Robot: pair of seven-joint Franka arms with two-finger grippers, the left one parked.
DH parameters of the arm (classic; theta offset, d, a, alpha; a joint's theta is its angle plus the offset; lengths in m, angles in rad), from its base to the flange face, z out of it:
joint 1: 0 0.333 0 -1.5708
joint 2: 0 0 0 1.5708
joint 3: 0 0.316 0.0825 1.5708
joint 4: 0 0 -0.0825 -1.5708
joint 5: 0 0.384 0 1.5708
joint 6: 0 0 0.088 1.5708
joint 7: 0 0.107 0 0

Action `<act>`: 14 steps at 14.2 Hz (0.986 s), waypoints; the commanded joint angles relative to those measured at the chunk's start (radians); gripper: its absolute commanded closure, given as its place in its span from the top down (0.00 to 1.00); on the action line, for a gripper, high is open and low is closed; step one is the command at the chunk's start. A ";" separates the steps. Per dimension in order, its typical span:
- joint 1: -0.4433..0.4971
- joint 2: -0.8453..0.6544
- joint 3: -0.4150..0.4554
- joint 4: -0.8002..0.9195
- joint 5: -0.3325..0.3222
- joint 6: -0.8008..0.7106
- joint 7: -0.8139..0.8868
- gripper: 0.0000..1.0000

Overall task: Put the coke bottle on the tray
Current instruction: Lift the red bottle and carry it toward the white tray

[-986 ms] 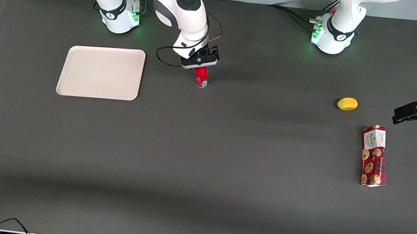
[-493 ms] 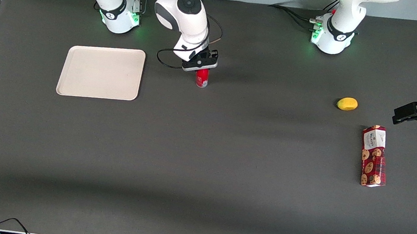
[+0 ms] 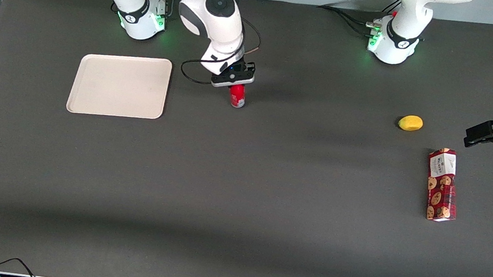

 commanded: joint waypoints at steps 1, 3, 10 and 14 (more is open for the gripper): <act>-0.005 -0.080 -0.080 0.226 0.005 -0.353 -0.077 0.00; -0.019 -0.138 -0.175 0.258 0.005 -0.424 -0.210 0.00; -0.240 -0.308 -0.407 -0.012 -0.007 -0.350 -0.695 0.00; -0.455 -0.308 -0.406 -0.112 -0.007 -0.267 -0.942 0.00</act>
